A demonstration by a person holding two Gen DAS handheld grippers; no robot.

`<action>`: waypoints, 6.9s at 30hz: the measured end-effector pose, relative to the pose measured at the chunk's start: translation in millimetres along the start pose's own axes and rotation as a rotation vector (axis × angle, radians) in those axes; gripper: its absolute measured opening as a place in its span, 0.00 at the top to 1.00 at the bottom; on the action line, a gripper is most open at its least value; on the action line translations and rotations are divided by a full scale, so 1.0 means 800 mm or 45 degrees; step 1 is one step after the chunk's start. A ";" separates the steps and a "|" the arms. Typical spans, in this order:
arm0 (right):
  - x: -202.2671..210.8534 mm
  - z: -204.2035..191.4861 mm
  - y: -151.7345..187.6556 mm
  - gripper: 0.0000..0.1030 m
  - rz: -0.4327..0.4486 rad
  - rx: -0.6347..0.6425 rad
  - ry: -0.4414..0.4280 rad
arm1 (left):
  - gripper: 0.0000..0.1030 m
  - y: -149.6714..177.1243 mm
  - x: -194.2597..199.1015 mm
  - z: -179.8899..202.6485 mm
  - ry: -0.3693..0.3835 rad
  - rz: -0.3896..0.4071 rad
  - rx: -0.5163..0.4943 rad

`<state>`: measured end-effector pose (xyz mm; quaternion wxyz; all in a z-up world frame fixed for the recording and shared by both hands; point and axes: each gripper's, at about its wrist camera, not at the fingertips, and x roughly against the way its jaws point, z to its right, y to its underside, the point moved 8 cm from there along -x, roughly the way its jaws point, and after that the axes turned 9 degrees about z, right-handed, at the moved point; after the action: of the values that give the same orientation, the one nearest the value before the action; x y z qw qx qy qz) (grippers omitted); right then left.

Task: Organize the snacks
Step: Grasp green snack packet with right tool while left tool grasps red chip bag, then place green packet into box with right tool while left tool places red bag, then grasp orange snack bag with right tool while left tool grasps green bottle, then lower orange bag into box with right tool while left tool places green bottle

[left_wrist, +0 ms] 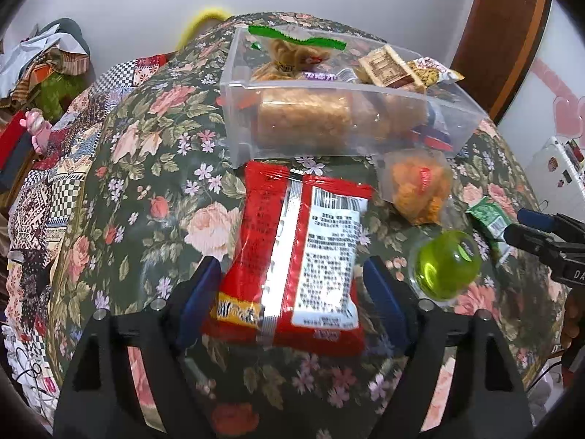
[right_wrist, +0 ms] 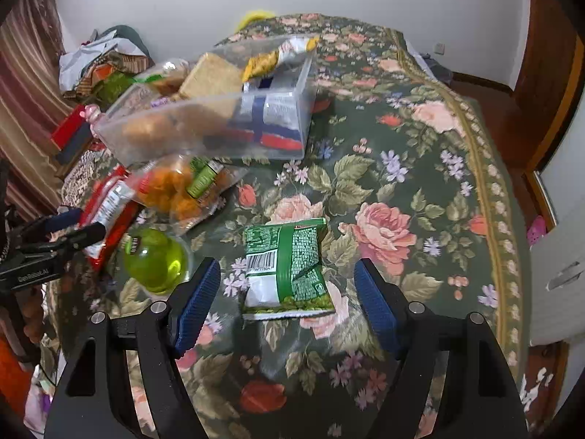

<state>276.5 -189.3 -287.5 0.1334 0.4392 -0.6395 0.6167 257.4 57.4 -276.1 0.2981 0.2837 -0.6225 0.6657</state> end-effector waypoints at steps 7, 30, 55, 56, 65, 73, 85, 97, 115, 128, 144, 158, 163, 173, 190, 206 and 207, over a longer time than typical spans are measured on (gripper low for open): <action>-0.018 -0.005 0.011 0.30 -0.019 0.023 -0.011 | 0.21 -0.001 -0.026 -0.004 -0.003 -0.014 0.026; 0.006 -0.016 -0.011 0.62 0.085 0.016 -0.066 | 0.35 -0.012 0.033 0.004 0.001 0.137 0.012; 0.047 -0.058 -0.153 0.62 0.402 0.069 -0.126 | 0.35 -0.156 0.071 0.034 0.064 0.383 0.011; 0.045 -0.058 -0.159 0.62 0.409 0.070 -0.124 | 0.35 -0.161 0.068 0.035 0.061 0.384 0.012; 0.007 -0.052 -0.189 0.62 0.391 0.034 -0.130 | 0.35 -0.194 0.023 0.044 0.069 0.365 0.055; -0.031 -0.051 -0.191 0.62 0.340 0.035 -0.118 | 0.35 -0.212 -0.027 0.038 0.015 0.316 0.085; -0.054 -0.043 -0.179 0.59 0.273 0.044 -0.103 | 0.35 -0.213 -0.062 0.028 -0.068 0.284 0.116; -0.026 -0.051 -0.175 0.40 0.289 0.087 -0.106 | 0.25 -0.204 -0.019 0.031 -0.024 0.313 0.077; -0.027 -0.098 -0.076 0.18 0.106 0.180 -0.270 | 0.22 -0.098 0.022 -0.005 0.008 0.199 0.047; -0.092 -0.113 -0.054 0.08 -0.068 0.267 -0.185 | 0.22 -0.046 0.000 -0.033 0.005 0.110 0.101; -0.064 -0.096 -0.055 0.48 0.033 0.190 -0.195 | 0.22 -0.035 0.013 0.004 0.078 0.096 0.089; -0.003 -0.036 -0.035 0.52 0.101 0.049 -0.137 | 0.22 -0.013 0.024 0.104 0.206 0.046 -0.008; 0.014 -0.026 -0.027 0.52 0.119 0.033 -0.128 | 0.26 0.003 0.003 0.125 0.198 0.005 -0.006; 0.022 -0.020 -0.026 0.52 0.143 -0.009 -0.151 | 0.56 0.002 -0.006 0.137 0.234 0.059 -0.024; 0.034 -0.048 -0.092 0.52 0.289 0.025 -0.198 | 0.56 -0.088 0.054 0.039 0.110 0.280 0.095; 0.000 -0.063 -0.161 0.52 0.361 0.053 -0.179 | 0.56 -0.165 0.007 -0.025 0.030 0.329 0.195; -0.006 -0.061 -0.164 0.52 0.355 0.053 -0.166 | 0.56 -0.167 0.004 -0.025 0.030 0.331 0.195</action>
<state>356.8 -123.8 -192.8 -0.0045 0.3879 -0.6886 0.6126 355.2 84.0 -186.7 0.1942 0.2147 -0.5977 0.7476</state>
